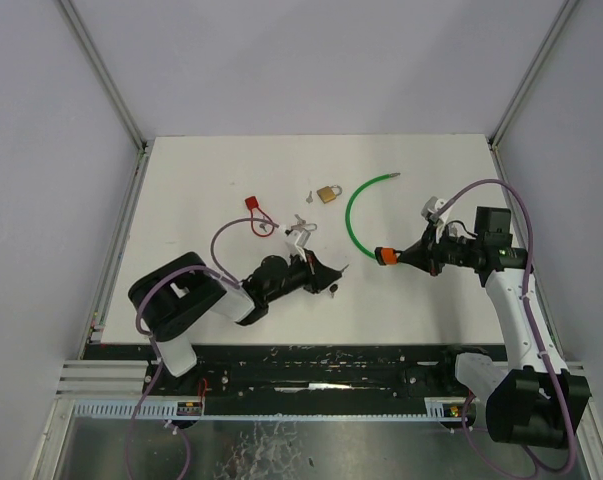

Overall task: Lock with the key
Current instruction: Place the key at the center of the board.

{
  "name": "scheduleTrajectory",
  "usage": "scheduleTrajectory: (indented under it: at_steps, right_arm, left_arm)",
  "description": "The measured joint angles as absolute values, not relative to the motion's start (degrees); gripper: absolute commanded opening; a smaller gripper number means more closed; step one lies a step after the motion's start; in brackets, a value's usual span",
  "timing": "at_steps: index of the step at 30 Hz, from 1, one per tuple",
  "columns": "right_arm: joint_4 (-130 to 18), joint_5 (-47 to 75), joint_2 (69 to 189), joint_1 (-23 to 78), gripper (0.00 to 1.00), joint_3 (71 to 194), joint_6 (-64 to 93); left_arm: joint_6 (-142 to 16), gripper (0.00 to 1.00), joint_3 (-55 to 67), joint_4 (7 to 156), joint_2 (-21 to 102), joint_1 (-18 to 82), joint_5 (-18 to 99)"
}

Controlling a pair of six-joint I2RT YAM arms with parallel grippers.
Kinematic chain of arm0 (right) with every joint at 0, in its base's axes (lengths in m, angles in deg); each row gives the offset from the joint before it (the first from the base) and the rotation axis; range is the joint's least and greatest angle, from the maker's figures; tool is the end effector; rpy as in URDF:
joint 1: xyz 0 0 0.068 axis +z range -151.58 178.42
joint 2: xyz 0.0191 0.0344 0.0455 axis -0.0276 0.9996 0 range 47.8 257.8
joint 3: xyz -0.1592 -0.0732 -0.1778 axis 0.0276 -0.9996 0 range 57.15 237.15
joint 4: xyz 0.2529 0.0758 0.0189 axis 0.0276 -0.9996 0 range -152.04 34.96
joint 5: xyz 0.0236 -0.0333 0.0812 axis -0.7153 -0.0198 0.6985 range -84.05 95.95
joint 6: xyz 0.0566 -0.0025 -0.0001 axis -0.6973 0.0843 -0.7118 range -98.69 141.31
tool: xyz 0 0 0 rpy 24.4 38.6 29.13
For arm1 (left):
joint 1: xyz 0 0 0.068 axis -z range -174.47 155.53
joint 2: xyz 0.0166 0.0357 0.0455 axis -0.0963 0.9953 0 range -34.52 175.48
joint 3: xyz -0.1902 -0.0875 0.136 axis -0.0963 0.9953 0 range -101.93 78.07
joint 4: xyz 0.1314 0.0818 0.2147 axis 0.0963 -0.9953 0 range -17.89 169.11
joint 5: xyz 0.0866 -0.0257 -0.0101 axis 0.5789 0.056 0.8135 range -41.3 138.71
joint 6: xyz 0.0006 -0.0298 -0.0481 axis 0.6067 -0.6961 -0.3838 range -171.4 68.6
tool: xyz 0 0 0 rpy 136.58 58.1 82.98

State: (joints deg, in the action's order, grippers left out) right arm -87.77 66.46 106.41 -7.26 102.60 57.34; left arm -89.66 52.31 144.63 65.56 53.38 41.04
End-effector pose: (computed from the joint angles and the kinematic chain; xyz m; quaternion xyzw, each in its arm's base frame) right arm 0.2180 0.0129 0.2532 -0.3922 0.7231 0.3209 0.4694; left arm 0.1966 -0.2251 0.1095 0.1067 0.7513 -0.4803 0.4398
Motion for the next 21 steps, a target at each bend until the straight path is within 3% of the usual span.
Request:
scheduleTrajectory:
  at_steps: [5,9,15,21]
  right_arm:
    - [-86.1,65.1,106.6,-7.5,0.02,102.5,55.3]
    - [-85.7,64.9,107.3,-7.6,0.02,102.3,54.7]
    - [-85.5,64.9,107.8,-7.6,0.03,102.2,54.2]
    - [-85.6,65.0,108.4,-7.8,0.03,102.2,54.3]
  left_arm:
    - [-91.3,0.03,46.9,138.9,67.3,53.9,41.4]
    - [-90.6,0.20,42.3,132.0,68.4,55.5,42.8]
    - [-89.0,0.37,36.8,122.4,69.9,57.4,45.5]
    - [-87.5,0.41,40.9,123.0,67.8,57.6,46.5]
